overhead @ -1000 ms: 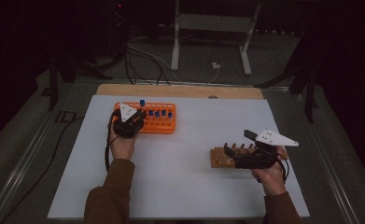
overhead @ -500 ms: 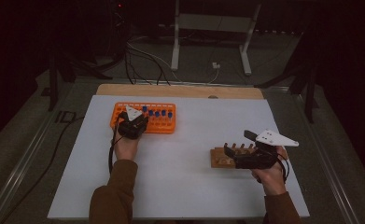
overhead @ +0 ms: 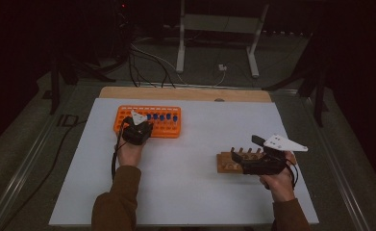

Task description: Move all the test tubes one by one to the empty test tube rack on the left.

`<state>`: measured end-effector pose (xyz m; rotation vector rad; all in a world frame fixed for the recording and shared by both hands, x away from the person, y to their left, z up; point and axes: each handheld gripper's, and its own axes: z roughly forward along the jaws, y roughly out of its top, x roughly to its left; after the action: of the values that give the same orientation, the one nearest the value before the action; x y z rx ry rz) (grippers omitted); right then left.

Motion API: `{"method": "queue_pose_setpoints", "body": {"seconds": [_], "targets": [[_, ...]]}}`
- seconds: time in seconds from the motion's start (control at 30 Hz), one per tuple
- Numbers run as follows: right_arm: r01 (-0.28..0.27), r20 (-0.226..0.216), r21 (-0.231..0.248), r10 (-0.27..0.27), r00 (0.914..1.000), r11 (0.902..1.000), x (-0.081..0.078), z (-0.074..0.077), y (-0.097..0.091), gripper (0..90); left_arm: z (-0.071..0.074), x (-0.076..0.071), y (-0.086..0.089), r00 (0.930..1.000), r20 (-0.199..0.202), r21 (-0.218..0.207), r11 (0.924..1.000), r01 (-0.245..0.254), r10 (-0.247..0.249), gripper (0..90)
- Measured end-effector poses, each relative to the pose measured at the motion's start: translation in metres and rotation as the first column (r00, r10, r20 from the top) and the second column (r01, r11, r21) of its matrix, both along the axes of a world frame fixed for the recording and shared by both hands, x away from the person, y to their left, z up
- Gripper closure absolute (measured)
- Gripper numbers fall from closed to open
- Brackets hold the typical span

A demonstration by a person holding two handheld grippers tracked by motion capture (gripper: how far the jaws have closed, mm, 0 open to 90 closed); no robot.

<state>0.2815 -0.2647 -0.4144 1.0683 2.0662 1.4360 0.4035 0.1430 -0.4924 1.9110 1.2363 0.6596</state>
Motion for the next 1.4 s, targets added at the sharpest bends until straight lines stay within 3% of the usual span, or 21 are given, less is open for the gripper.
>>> {"method": "queue_pose_setpoints", "body": {"seconds": [0.2, 0.33, 0.47, 0.63, 0.77, 1.0, 1.17, 1.4], "targets": [[0.003, 0.008, 0.011, -0.003, 1.0, 0.9999, -0.001, -0.002, -0.003, 0.0, 0.002, -0.004, 0.011, 0.9987, -0.02, -0.032, 0.9984, -0.047, 0.046, 57.0], [0.001, 0.02, 0.021, -0.002, 0.9998, 0.9998, -0.002, -0.003, -0.005, 0.0, 0.009, -0.017, 0.024, 0.9985, -0.005, -0.102, 0.9932, -0.055, 0.055, 43.4], [-0.001, 0.034, 0.024, 0.0, 0.9994, 0.9997, -0.002, -0.007, -0.006, 0.1, 0.023, -0.04, 0.035, 0.9991, 0.041, -0.164, 0.9865, 0.005, 0.002, 32.2], [0.005, 0.046, 0.011, -0.006, 0.9989, 0.9999, -0.004, -0.011, -0.005, 0.1, 0.04, -0.075, 0.044, 0.9909, 0.13, -0.187, 0.9804, 0.06, -0.036, 19.1], [0.015, 0.058, -0.012, -0.014, 0.9982, 0.9998, -0.005, -0.017, -0.003, 0.0, 0.044, -0.106, 0.052, 0.9797, 0.193, -0.203, 0.9747, 0.093, -0.054, 13.5], [0.028, 0.081, 0.01, -0.028, 0.9963, 0.9996, -0.008, -0.024, -0.009, 0.0, 0.048, -0.14, 0.067, 0.9664, 0.254, -0.189, 0.9779, 0.089, -0.038, 1.9], [0.033, 0.08, 0.008, -0.033, 0.9963, 0.9994, -0.009, -0.029, -0.014, 0.0, 0.047, -0.152, 0.078, 0.9635, 0.267, -0.208, 0.9757, 0.068, -0.01, 1.0], [0.037, 0.082, 0.013, -0.038, 0.9959, 0.9992, -0.009, -0.028, -0.017, 0.0, 0.046, -0.16, 0.077, 0.9623, 0.272, -0.218, 0.9736, 0.068, -0.007, 1.0]]}}
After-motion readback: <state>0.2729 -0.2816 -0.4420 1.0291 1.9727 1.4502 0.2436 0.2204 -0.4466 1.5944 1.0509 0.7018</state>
